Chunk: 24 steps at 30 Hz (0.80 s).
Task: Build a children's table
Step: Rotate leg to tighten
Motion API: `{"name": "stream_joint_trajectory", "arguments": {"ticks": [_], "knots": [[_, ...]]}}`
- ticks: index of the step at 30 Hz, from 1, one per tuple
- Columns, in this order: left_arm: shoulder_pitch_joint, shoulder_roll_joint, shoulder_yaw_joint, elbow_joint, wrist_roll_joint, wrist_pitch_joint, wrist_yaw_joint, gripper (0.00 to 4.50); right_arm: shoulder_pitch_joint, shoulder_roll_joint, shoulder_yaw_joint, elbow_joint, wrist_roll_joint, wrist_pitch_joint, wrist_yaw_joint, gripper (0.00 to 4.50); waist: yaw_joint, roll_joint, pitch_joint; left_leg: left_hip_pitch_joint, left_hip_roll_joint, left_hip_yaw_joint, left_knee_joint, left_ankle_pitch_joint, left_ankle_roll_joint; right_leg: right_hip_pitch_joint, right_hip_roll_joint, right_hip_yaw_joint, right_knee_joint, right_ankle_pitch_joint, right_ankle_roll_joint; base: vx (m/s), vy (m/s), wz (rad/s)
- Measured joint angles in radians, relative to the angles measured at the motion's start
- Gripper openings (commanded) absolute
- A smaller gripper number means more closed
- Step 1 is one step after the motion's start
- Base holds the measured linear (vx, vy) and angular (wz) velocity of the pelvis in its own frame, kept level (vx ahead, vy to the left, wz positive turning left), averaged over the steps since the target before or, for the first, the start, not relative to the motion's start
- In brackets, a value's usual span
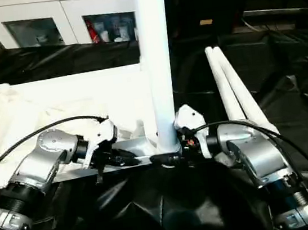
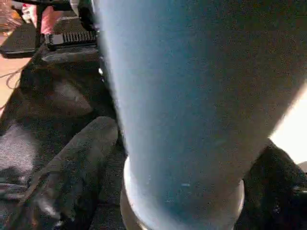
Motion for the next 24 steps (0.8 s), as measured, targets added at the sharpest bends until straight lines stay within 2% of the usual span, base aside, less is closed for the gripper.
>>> {"name": "stream_joint_trajectory", "arguments": {"ticks": [3, 6, 9, 11, 16, 19, 24], "knots": [[-0.003, 0.002, 0.000, 0.004, 0.000, -0.005, -0.009, 0.00, 0.000, 0.001, 0.001, -0.005, 0.005, 0.010, -0.003, 3.08, 0.000, 0.000, 0.000, -0.002, 0.000, 0.000, 0.000, 0.000, 0.000, -0.001, 0.000, 0.000, 0.000, 0.000, 0.000, 0.000, 0.000, 0.00], [-0.006, 0.003, 0.000, 0.008, 0.000, -0.005, -0.015, 0.00, 0.004, 0.004, -0.001, -0.014, 0.006, 0.022, -0.012, 2.89, 0.001, 0.000, 0.000, -0.003, 0.000, 0.000, 0.001, 0.000, 0.000, -0.001, 0.000, 0.000, 0.000, 0.000, 0.000, 0.000, 0.000, 0.00], [-0.009, -0.002, 0.002, 0.028, 0.001, -0.001, 0.009, 0.00, 0.008, 0.052, -0.002, -0.006, -0.013, 0.021, -0.074, 2.75, -0.004, 0.000, 0.000, -0.003, 0.000, -0.001, 0.001, 0.000, 0.000, -0.001, 0.000, 0.000, 0.000, 0.000, 0.000, 0.000, 0.000, 0.00], [-0.019, -0.017, 0.025, 0.057, 0.015, 0.032, 0.087, 0.00, 0.002, 0.140, -0.031, 0.050, -0.040, 0.016, -0.201, 2.72, -0.014, 0.000, 0.000, -0.002, 0.000, -0.001, 0.001, 0.000, 0.000, -0.002, 0.000, 0.000, 0.002, 0.000, -0.001, 0.000, 0.000, 0.00], [-0.070, -0.101, 0.055, 0.107, 0.033, 0.118, 0.261, 0.00, -0.060, 0.253, -0.093, 0.154, -0.097, 0.001, -0.464, 2.68, -0.036, 0.002, 0.000, -0.002, 0.000, -0.001, 0.002, 0.000, -0.001, -0.002, 0.000, 0.000, 0.002, 0.001, -0.001, 0.000, 0.000, 0.00], [-0.095, -0.148, 0.083, 0.144, 0.040, 0.151, 0.366, 0.00, -0.107, 0.337, -0.131, 0.232, -0.135, -0.016, -0.621, 2.68, -0.037, 0.003, 0.000, 0.000, 0.000, -0.001, 0.000, 0.001, -0.001, -0.002, 0.001, 0.000, 0.002, 0.000, 0.000, 0.000, 0.000, 0.00], [-0.101, -0.174, 0.098, 0.153, 0.042, 0.165, 0.432, 0.00, -0.139, 0.384, -0.145, 0.291, -0.167, -0.050, -0.716, 2.68, -0.036, 0.005, -0.002, -0.001, 0.000, -0.001, -0.001, 0.001, -0.001, -0.002, 0.001, 0.000, 0.001, 0.000, 0.000, 0.000, 0.000, 0.00]]}}
